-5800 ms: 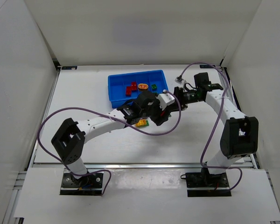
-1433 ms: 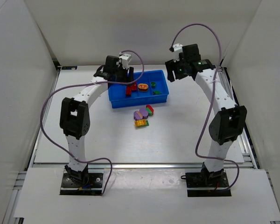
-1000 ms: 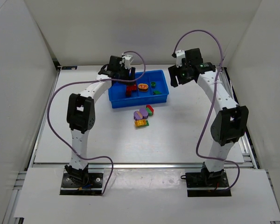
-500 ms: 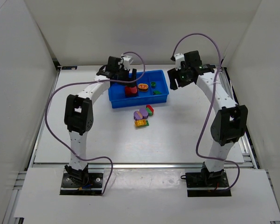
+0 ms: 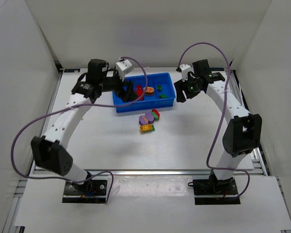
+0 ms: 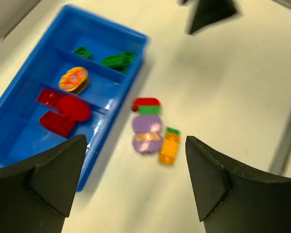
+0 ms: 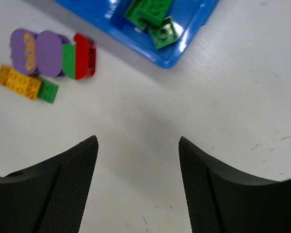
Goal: Sort the legos into containers by color
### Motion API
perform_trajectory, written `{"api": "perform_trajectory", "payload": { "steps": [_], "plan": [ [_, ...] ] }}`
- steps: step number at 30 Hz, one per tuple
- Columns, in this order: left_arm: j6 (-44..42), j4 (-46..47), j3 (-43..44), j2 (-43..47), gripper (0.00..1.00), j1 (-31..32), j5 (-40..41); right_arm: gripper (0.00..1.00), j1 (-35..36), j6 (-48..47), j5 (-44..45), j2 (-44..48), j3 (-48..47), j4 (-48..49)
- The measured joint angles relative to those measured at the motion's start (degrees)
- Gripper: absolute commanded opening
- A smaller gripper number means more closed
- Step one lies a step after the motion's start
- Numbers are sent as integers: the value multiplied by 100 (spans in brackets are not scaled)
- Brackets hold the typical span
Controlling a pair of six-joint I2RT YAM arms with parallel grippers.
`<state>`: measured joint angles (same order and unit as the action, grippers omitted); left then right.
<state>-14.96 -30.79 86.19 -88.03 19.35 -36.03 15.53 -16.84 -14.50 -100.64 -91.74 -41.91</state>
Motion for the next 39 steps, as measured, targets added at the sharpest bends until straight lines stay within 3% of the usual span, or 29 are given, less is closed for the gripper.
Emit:
{"api": "perform_trajectory", "payload": {
  "steps": [6,15,19,30,39],
  "plan": [
    [-1189,-817,-990,922,79,328,-673,69,0,-369,-876,330,382,-289],
    [-1720,-1259,-2599,863,69,1156,-188,69,7,-483,-1113,632,824,-433],
    [-1694,-1003,-2658,516,70,1432,120,70,7,-487,-1088,767,907,-448],
    [-1615,-249,-2422,-1032,71,1453,1290,70,7,-599,-839,997,916,-459],
    [-1744,-44,-1886,-1519,73,1453,1458,70,7,-629,-719,997,916,-455]
  ]
}}
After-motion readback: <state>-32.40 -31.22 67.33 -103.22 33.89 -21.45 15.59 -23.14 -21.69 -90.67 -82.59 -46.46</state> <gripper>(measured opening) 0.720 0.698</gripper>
